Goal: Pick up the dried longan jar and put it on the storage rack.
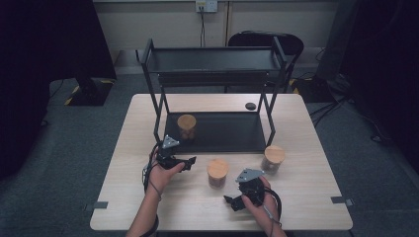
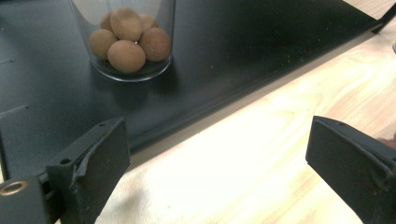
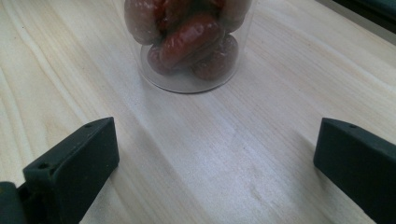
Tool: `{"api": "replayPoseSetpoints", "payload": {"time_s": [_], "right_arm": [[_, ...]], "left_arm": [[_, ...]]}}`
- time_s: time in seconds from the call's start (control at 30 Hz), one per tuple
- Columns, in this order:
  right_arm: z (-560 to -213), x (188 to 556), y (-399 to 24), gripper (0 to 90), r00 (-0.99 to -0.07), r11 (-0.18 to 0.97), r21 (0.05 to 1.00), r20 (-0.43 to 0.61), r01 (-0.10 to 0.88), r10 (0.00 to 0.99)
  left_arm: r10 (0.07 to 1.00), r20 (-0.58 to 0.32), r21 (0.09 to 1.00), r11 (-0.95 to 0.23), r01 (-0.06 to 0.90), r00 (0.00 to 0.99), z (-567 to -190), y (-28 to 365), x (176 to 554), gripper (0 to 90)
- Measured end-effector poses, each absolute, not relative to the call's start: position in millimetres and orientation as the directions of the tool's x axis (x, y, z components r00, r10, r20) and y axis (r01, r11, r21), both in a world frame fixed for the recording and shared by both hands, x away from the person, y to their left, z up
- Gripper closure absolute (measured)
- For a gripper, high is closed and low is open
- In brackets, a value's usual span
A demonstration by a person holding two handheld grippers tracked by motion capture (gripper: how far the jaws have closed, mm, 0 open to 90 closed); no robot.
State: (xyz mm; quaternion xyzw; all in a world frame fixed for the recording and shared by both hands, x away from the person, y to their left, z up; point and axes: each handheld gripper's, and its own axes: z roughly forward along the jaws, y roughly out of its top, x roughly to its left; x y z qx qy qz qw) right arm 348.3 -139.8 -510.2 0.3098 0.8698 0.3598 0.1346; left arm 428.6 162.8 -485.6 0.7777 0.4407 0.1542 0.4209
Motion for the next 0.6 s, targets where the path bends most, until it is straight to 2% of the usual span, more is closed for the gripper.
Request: {"api": "replayPoseSetpoints", "payload": {"time_s": [0.6], "right_arm": [[-510.2,348.3,-139.8,0.0,-0.772,0.549,0.709,-0.012,0.442,0.636]], "left_arm": [[0.825,-0.132,0.795,-0.243,0.555,0.55,-487.1,180.5,410.0,5.9]]}}
